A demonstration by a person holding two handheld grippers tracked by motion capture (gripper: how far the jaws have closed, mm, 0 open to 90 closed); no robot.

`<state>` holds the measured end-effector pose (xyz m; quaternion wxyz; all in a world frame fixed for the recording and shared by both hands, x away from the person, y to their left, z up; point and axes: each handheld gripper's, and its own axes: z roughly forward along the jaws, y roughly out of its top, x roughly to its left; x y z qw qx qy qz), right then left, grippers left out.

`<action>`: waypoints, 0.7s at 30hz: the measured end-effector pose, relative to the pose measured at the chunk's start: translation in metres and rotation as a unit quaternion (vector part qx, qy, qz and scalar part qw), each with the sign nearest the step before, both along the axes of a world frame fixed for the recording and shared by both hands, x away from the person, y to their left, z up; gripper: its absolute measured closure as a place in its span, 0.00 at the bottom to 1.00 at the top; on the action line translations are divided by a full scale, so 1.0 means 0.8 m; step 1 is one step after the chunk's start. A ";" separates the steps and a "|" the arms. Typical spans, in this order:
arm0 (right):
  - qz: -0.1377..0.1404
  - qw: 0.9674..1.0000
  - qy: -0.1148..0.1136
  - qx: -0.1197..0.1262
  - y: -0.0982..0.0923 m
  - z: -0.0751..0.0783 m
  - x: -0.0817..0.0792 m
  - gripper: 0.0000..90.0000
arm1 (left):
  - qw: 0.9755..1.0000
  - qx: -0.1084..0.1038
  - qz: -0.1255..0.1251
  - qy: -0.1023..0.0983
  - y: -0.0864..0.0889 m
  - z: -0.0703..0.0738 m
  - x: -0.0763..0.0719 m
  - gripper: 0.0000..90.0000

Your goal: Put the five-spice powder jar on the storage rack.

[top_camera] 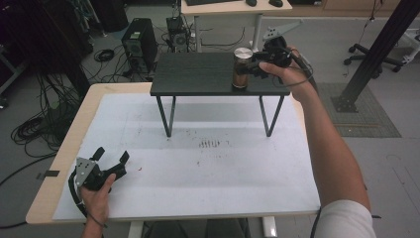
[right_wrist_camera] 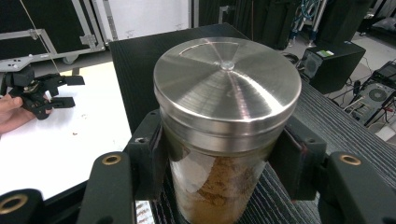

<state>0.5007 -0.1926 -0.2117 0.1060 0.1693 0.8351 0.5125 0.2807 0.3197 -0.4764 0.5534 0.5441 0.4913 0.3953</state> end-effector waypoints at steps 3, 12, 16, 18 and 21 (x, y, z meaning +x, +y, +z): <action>0.000 1.000 0.000 0.000 0.000 0.000 0.000 0.48 | 1.000 0.000 0.000 0.000 0.000 0.000 0.000 0.07; 0.000 1.000 -0.001 0.001 0.000 0.000 0.000 0.48 | 1.000 0.000 0.000 0.000 0.000 0.000 0.000 0.07; -0.001 1.000 -0.004 0.002 -0.001 0.000 0.000 0.44 | 1.000 0.000 0.000 0.000 0.000 0.000 0.000 0.07; -0.004 1.000 -0.005 0.006 -0.002 0.001 -0.001 0.41 | 1.000 0.000 0.000 0.000 0.000 0.000 0.000 0.07; -0.006 1.000 -0.005 0.003 -0.003 0.001 -0.002 0.38 | 1.000 0.001 0.000 0.000 0.000 0.000 0.000 0.07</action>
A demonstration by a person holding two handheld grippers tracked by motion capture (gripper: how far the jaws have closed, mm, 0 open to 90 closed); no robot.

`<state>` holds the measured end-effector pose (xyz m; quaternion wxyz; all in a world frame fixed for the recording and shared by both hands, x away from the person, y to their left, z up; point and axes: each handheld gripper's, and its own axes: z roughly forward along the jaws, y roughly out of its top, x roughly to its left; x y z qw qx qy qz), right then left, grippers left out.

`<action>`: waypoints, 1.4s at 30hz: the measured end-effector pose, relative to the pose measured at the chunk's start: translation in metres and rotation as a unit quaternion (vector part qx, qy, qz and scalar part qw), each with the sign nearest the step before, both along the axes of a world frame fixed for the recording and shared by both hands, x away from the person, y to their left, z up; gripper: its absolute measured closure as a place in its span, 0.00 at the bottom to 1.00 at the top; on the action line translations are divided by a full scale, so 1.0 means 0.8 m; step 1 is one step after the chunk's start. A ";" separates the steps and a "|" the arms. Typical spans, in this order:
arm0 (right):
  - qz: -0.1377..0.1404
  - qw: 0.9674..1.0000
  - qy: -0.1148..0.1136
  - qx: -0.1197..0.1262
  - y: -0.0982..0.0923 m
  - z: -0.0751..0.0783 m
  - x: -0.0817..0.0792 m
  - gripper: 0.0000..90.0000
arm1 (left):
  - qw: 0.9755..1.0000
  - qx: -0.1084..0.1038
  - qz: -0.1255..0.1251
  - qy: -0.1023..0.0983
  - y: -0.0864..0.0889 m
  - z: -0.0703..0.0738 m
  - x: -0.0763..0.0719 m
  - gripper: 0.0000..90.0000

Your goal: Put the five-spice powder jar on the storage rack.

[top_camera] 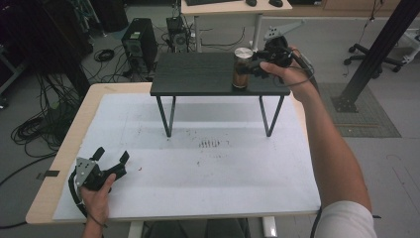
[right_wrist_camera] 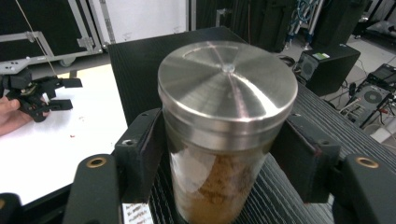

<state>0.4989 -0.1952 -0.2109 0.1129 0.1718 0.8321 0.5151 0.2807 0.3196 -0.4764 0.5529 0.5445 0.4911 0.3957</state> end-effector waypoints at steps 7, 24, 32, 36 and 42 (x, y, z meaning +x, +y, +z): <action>-0.007 1.000 0.002 -0.004 -0.003 0.001 -0.004 0.32 | 1.000 -0.001 0.000 0.000 0.000 0.000 0.000 0.07; -0.032 0.999 0.002 -0.004 -0.023 -0.001 -0.024 0.25 | 1.000 0.001 0.001 0.002 0.000 0.000 0.000 0.07; -0.037 0.999 -0.003 0.001 -0.033 0.002 -0.039 0.24 | 1.000 0.000 0.000 0.002 0.000 0.000 0.000 0.07; -0.040 0.999 -0.006 0.003 -0.037 0.003 -0.046 0.24 | 1.000 0.000 0.000 0.002 0.000 0.000 0.000 0.07; -0.042 0.999 -0.008 0.005 -0.039 0.005 -0.055 0.24 | 1.000 0.000 0.000 0.001 0.000 0.000 0.000 0.07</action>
